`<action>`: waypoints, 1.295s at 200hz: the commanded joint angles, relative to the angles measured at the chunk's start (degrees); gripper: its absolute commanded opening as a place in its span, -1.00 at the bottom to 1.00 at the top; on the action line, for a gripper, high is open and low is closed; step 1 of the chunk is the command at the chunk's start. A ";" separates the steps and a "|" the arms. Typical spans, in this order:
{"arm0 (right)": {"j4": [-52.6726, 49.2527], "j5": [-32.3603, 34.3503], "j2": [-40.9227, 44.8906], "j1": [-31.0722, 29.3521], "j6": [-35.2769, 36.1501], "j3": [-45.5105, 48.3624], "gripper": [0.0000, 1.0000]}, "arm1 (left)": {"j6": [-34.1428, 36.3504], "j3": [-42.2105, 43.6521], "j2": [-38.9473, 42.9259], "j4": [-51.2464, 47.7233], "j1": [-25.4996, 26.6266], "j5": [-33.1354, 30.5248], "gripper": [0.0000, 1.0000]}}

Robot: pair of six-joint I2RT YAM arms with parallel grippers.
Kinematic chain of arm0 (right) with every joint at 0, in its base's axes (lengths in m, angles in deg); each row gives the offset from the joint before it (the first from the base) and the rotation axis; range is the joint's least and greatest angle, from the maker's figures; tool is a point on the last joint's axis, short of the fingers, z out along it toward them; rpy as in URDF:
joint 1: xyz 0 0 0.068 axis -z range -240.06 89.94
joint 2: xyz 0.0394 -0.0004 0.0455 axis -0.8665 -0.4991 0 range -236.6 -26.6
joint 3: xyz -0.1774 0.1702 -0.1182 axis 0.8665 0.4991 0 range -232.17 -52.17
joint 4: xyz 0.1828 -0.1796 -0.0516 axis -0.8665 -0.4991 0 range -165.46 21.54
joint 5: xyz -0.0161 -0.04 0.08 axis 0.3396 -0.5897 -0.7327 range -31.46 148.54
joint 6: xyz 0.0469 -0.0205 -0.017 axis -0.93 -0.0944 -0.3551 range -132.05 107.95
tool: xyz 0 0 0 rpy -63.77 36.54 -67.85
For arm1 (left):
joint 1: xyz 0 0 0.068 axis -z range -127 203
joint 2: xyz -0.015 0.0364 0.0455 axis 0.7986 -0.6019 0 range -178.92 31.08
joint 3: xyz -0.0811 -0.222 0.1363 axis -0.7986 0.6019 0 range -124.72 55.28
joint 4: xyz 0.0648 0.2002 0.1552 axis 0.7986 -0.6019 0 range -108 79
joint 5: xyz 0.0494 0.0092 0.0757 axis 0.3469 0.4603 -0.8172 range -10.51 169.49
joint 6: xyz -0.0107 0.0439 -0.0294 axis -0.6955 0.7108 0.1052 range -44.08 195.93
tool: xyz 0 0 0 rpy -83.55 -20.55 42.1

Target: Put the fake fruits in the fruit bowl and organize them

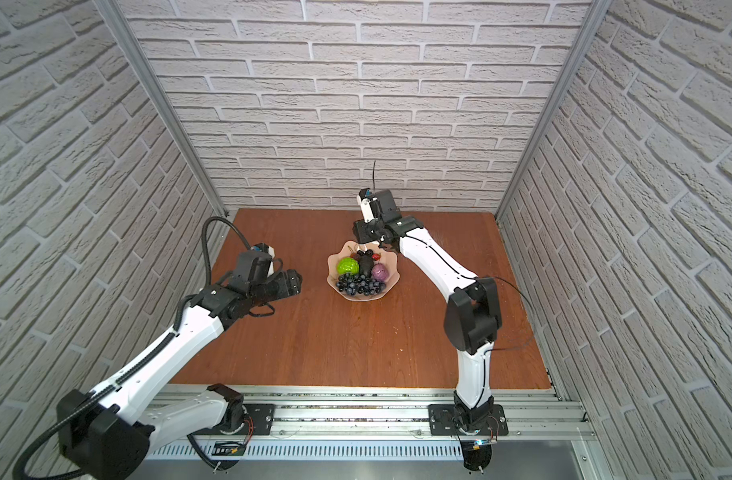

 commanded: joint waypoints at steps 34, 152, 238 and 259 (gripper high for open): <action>2.92 18.89 18.01 0.01 6.41 13.86 0.99 | 11.73 2.11 0.13 10.29 -11.00 -9.43 0.96; 45.80 18.71 37.46 16.76 8.79 70.48 1.00 | 30.82 35.97 -9.19 64.31 -22.23 -14.63 0.96; 84.51 11.96 16.50 22.44 4.91 82.06 1.00 | 32.88 38.29 -24.65 88.49 -24.55 -8.07 0.97; 72.03 11.05 19.65 22.47 4.73 78.03 1.00 | 31.61 36.76 -23.75 83.86 -25.73 -6.40 0.96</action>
